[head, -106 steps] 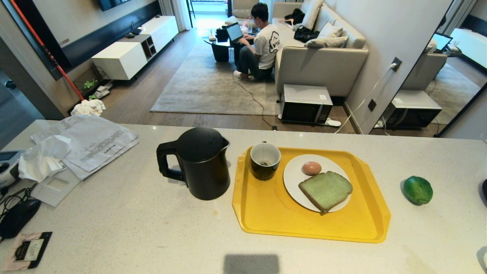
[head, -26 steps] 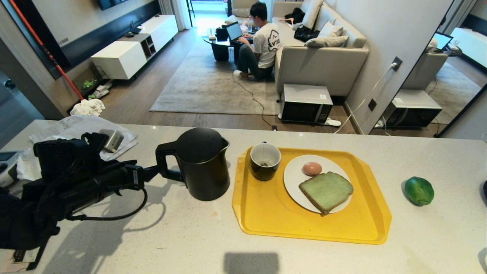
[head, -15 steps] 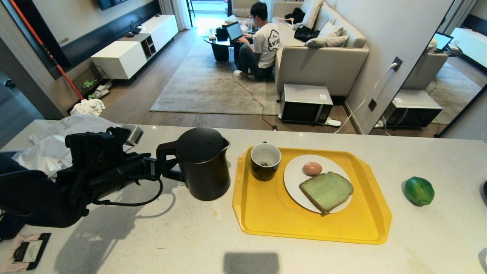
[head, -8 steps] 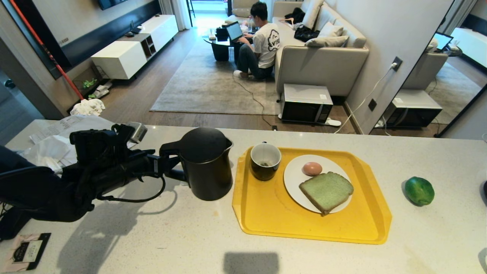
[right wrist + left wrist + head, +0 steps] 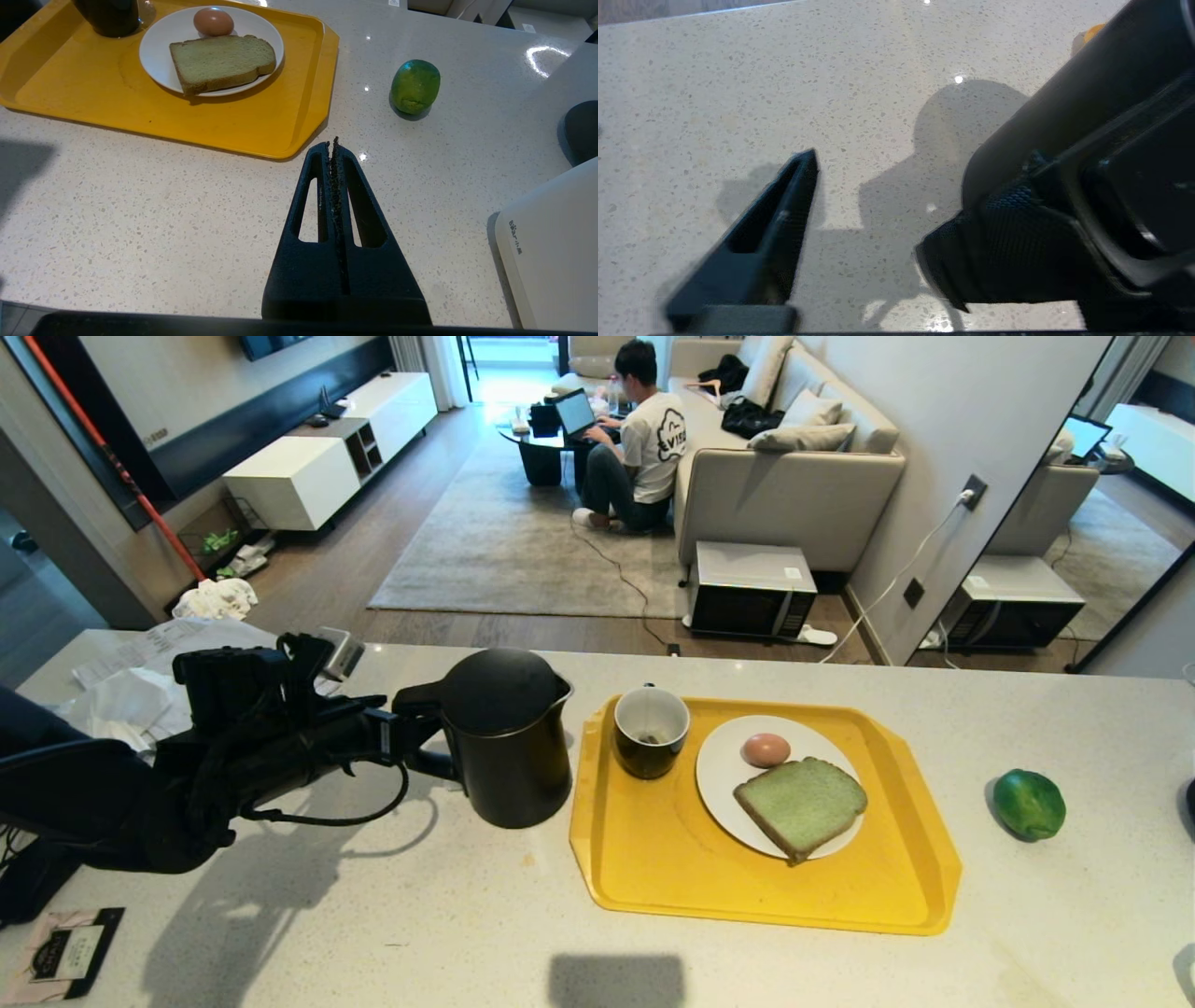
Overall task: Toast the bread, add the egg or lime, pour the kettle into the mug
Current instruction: Pick up the kettle
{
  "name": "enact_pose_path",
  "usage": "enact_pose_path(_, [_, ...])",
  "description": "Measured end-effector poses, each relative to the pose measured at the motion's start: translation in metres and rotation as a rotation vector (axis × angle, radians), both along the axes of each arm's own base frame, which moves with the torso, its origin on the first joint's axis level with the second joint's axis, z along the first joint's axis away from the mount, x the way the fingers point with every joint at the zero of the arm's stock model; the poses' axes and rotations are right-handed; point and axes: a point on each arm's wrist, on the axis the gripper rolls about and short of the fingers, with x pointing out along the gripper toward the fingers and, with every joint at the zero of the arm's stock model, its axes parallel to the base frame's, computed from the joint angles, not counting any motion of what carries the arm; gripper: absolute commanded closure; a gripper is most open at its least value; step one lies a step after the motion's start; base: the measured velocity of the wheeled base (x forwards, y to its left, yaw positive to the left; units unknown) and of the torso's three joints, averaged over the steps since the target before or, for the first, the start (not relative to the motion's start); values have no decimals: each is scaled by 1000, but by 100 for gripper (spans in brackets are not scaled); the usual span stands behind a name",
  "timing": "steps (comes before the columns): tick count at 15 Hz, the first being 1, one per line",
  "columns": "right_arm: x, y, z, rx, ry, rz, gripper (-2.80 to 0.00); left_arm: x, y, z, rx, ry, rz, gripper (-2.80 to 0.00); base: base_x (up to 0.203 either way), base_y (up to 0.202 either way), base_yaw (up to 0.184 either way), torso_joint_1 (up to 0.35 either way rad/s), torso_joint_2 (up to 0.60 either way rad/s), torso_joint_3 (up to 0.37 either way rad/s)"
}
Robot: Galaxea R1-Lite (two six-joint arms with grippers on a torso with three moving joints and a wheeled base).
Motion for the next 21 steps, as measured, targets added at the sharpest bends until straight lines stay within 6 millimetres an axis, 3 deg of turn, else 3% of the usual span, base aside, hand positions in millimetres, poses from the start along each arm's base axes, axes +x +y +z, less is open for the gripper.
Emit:
enact_pose_path(8, [0,0,0,0,0,0,0,0,1,2,0,-7,5,0,0,0,0,0,0,0])
enact_pose_path(14, [0,0,0,0,0,0,0,-3,7,18,-105,-43,46,0,0,0,0,0,0,0])
enact_pose_path(21, [0,0,0,0,0,0,0,7,18,83,-128,-267,65,0,0,0,0,0,0,0])
